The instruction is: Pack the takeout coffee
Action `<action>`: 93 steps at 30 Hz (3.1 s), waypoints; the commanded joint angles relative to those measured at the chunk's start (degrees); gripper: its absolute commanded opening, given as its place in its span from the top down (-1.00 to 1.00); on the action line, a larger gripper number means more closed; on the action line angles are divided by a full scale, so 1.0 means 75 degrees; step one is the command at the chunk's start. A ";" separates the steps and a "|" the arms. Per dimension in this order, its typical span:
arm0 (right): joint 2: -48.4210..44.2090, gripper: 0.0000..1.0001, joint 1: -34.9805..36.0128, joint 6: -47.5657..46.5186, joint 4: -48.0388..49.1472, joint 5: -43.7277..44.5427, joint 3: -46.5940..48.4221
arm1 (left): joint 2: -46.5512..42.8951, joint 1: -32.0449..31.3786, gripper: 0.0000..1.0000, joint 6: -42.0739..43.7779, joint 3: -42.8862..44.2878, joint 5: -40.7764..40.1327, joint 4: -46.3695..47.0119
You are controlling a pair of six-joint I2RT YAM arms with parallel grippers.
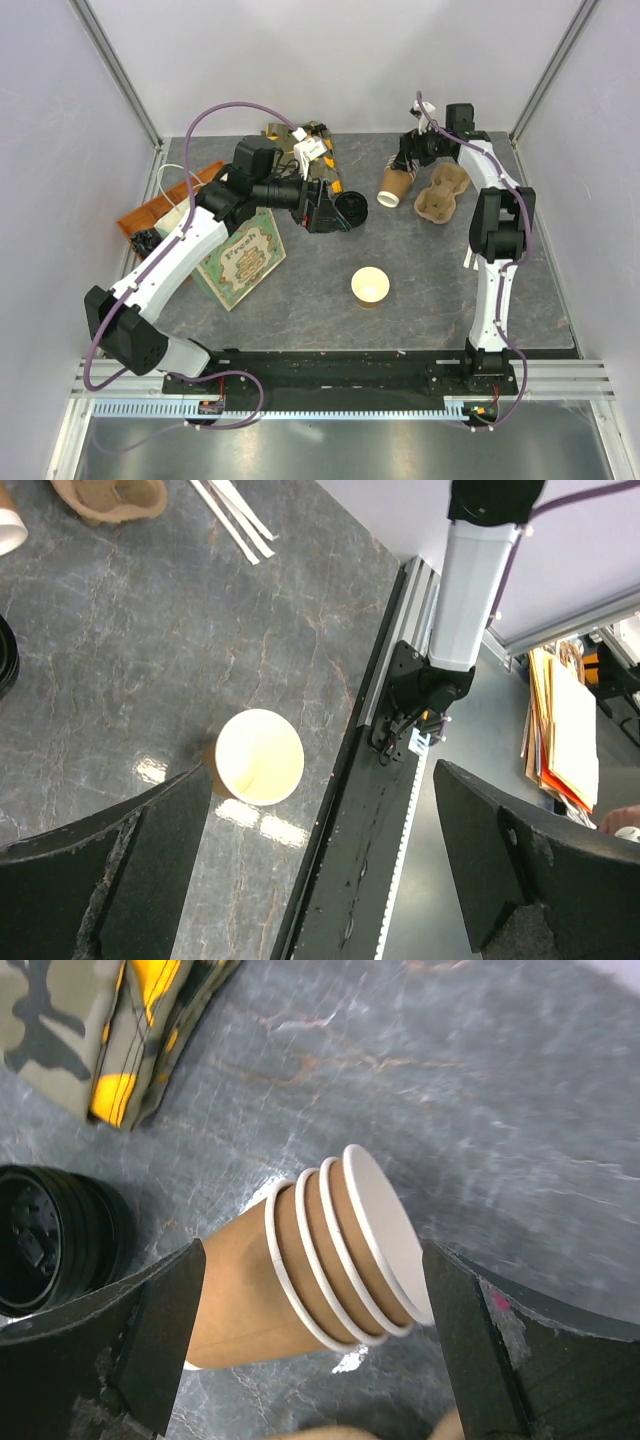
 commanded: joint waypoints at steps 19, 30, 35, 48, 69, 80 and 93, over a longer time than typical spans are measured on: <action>0.0548 -0.52 -0.0449 -0.0847 -0.2222 -0.2221 0.0547 | -0.0017 0.0058 -0.98 0.0227 -0.0062 0.0161 0.0228; 0.0748 -0.15 -0.0520 0.0021 -0.2257 -0.3312 0.0253 | -0.0005 0.0070 -0.98 0.0121 -0.0120 0.0137 0.0311; 0.0830 -0.08 -0.0520 0.0197 -0.2257 -0.3278 0.0277 | 0.0007 0.0094 -0.97 0.0109 -0.0132 0.0125 0.0334; 0.0981 -0.03 -0.0426 0.0244 -0.2432 -0.2843 0.0066 | 0.0030 0.0129 -0.97 0.0027 -0.0132 0.0125 0.0404; -0.0399 1.00 0.0568 -0.2834 -0.4494 0.1392 0.2353 | -0.0263 0.0211 -0.97 -0.0066 -0.0167 0.0090 0.0381; -0.0378 0.91 0.1894 -0.4536 -0.5079 0.4890 0.2256 | -0.0486 0.0258 -0.97 -0.0044 -0.0331 -0.0015 0.0276; 0.0162 0.85 0.2152 -0.5463 -0.5058 0.5711 0.2363 | -0.0568 0.0398 -0.98 0.0097 -0.0355 0.0242 0.0111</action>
